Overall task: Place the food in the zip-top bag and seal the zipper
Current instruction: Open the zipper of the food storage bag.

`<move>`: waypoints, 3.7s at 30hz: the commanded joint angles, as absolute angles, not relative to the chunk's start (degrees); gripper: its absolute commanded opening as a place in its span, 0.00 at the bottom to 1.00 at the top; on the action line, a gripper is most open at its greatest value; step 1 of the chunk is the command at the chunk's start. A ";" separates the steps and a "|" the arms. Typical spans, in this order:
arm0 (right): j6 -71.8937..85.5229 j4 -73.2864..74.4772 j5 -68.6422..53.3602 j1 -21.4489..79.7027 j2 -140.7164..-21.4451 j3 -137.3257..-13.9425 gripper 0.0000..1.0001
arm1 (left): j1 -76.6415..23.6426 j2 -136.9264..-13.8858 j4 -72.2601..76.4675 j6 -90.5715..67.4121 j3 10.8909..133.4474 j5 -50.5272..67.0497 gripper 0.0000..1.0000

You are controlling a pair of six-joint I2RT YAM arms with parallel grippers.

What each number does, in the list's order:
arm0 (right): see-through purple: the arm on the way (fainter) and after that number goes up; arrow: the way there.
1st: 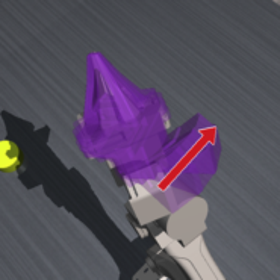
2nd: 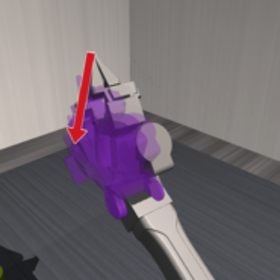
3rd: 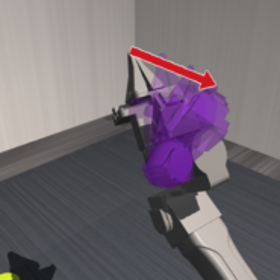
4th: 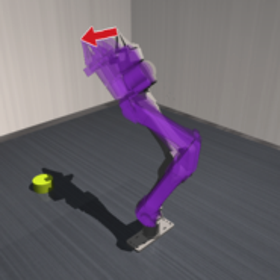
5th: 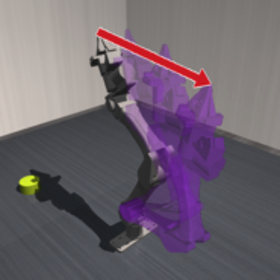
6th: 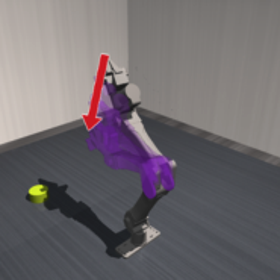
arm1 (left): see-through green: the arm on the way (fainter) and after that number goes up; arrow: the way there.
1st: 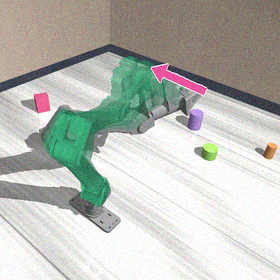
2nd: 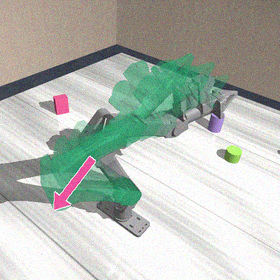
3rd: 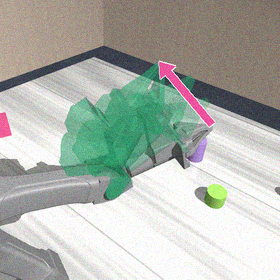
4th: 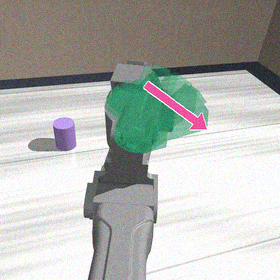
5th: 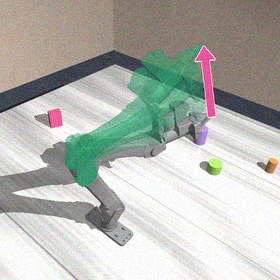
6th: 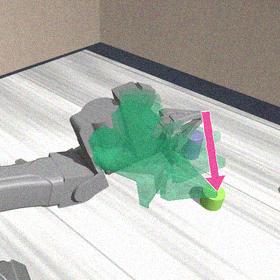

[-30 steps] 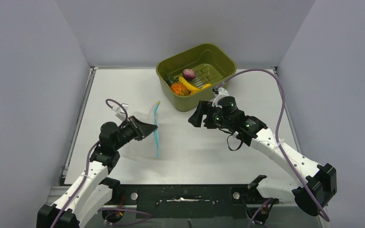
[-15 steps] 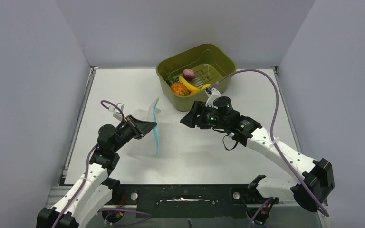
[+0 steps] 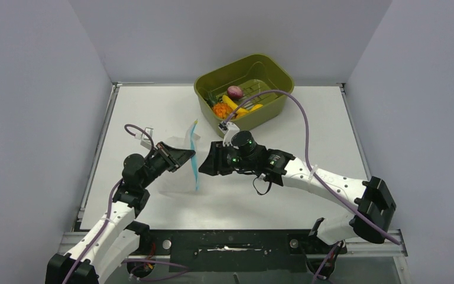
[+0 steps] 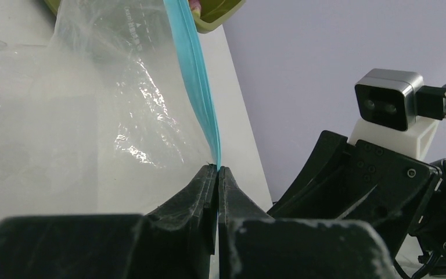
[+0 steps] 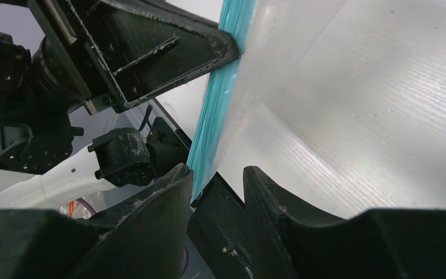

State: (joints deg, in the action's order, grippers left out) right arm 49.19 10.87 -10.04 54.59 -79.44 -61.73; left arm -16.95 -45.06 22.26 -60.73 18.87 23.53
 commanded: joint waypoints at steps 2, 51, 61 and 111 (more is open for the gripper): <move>49.92 6.75 -8.44 56.05 -80.41 -64.72 0.39 | -17.34 -44.29 27.38 -61.68 20.14 22.07 0.00; 49.66 3.85 -3.68 56.60 -84.23 -62.54 0.00 | -17.42 -39.98 23.36 -64.64 18.09 21.18 0.09; 49.59 3.79 -3.35 56.51 -83.68 -62.53 0.00 | -17.43 -38.75 19.42 -60.82 18.19 21.97 0.12; 38.29 20.35 9.26 44.44 -65.48 -68.13 0.61 | -28.66 -38.77 -14.93 -13.50 40.13 12.07 0.00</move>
